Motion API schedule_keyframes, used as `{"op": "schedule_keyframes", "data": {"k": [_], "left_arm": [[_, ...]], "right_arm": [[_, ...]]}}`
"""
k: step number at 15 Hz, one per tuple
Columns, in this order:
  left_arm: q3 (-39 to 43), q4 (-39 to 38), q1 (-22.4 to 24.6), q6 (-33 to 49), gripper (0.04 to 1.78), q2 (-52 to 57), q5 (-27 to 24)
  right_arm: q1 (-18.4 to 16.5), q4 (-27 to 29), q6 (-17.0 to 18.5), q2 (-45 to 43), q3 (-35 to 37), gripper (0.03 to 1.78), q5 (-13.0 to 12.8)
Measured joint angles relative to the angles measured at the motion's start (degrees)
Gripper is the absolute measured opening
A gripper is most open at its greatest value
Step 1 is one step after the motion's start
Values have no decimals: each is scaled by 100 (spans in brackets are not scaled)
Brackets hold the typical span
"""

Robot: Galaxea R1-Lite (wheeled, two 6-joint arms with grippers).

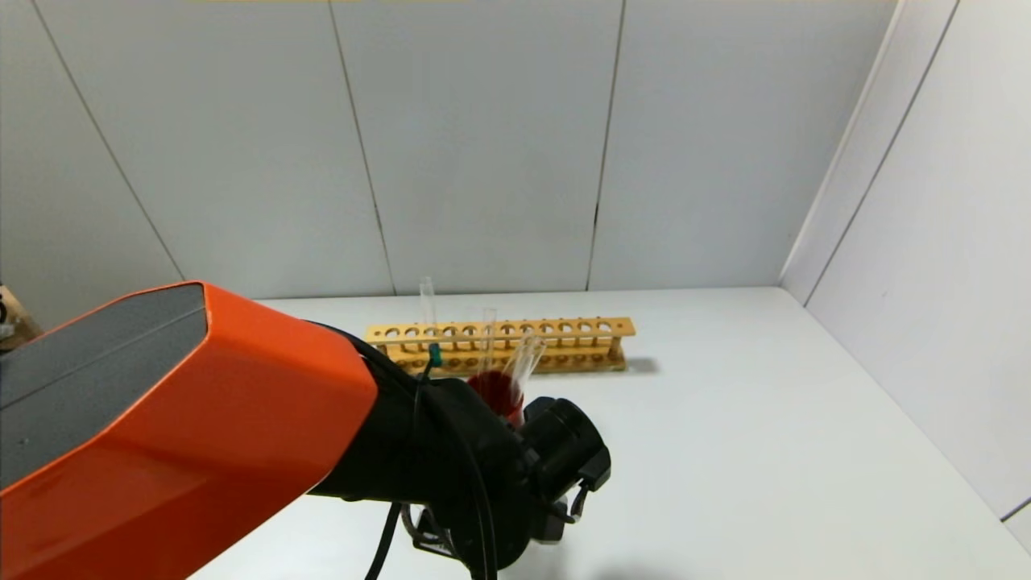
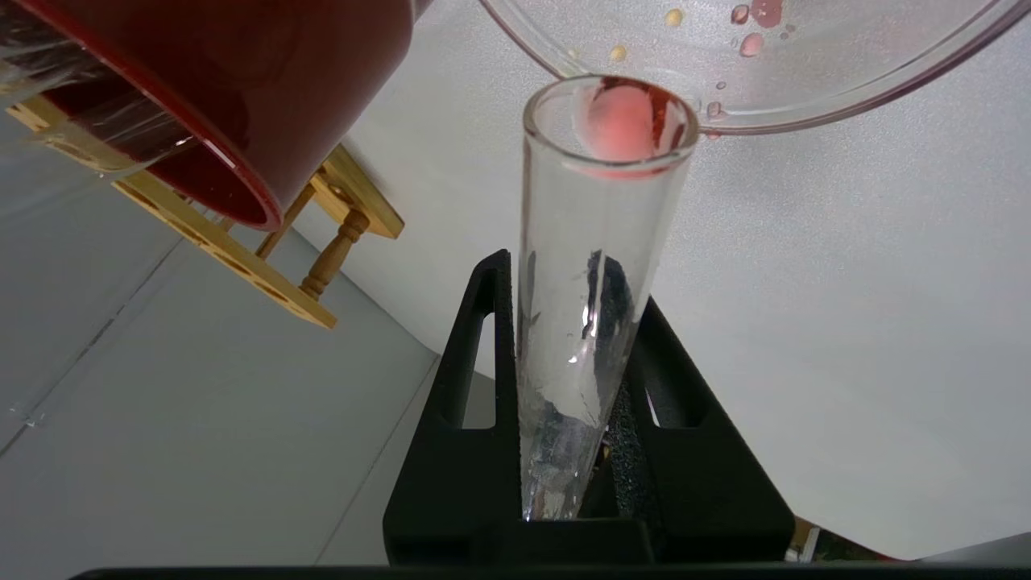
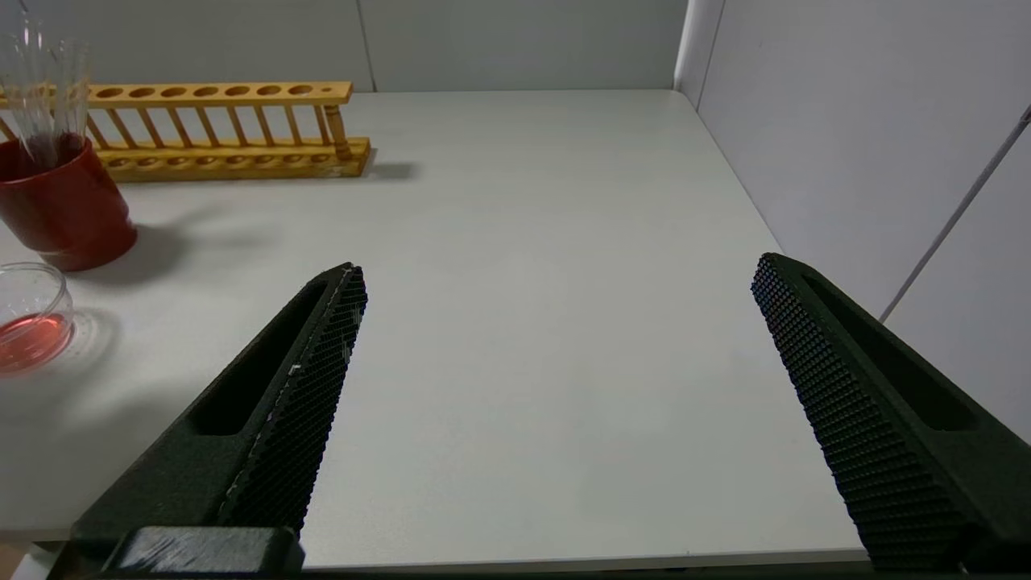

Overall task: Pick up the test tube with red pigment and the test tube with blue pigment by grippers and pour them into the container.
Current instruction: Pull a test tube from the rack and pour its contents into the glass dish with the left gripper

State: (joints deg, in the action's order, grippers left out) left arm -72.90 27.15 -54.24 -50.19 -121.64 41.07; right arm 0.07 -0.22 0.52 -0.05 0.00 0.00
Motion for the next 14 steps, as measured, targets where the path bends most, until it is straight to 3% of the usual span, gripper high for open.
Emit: {"op": "schedule_keyframes", "data": {"k": [2, 10, 14], "left_arm": [[68, -113, -4, 52, 35, 149, -83], [907, -1773, -52, 358, 35, 805, -753], [1240, -2341, -1, 1546, 35, 1062, -828]], "right_arm": [[0, 0, 0, 0, 0, 175, 0], [0, -2, 0, 0, 0, 175, 0], [0, 0, -1, 0, 0, 175, 0]]}}
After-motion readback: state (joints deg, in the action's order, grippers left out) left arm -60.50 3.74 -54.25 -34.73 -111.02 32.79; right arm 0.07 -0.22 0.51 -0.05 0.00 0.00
